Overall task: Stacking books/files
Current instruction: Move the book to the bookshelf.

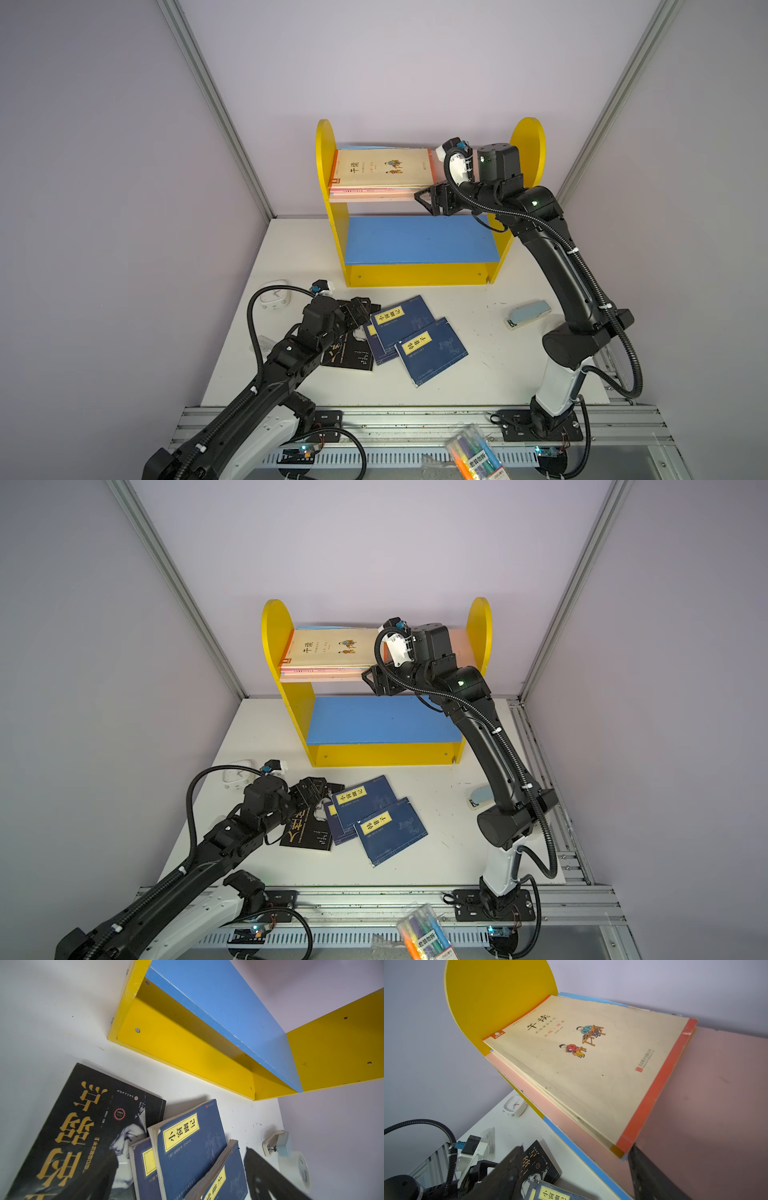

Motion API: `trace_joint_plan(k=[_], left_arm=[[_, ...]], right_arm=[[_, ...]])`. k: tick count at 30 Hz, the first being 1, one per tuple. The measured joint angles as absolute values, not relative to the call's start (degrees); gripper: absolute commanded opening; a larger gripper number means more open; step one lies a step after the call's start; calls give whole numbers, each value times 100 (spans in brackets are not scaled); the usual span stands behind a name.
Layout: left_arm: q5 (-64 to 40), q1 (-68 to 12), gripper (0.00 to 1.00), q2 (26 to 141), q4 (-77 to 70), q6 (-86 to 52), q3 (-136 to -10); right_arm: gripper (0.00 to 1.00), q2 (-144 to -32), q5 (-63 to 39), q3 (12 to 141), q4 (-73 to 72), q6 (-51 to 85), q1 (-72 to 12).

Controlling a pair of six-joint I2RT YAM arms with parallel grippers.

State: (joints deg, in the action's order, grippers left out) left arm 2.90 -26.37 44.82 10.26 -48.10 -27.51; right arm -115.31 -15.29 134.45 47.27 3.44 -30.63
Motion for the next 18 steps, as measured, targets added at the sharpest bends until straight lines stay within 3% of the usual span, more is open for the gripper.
trace_joint_plan(k=[7,18], left_arm=[[290,-2637,97,4480,958,-4849,-2689],[290,-2637,97,4416,950,-4849,-2663]], right_arm=[[85,-11620,-1393,13596,4862,272,-3124],[98,-11518,-1133,13561,4877,167,-3138]])
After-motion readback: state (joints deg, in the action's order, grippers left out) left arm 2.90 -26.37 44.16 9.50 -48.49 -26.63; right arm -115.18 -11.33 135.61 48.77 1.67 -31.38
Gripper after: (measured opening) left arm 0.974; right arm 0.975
